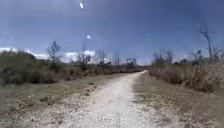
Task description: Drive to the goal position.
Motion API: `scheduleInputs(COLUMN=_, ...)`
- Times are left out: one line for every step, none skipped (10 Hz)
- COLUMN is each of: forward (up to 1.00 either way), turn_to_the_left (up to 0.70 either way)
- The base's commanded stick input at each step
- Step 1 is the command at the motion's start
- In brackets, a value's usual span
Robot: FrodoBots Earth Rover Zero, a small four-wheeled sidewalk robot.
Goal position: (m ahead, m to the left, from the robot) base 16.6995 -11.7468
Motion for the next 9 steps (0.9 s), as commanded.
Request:
scheduleInputs(forward=0.70, turn_to_the_left=0.00)
scheduleInputs(forward=0.70, turn_to_the_left=0.00)
scheduleInputs(forward=0.70, turn_to_the_left=-0.32)
scheduleInputs(forward=0.70, turn_to_the_left=-0.10)
scheduleInputs(forward=0.70, turn_to_the_left=0.00)
scheduleInputs(forward=0.70, turn_to_the_left=0.00)
scheduleInputs(forward=0.70, turn_to_the_left=0.00)
scheduleInputs(forward=0.70, turn_to_the_left=0.00)
scheduleInputs(forward=0.70, turn_to_the_left=0.00)
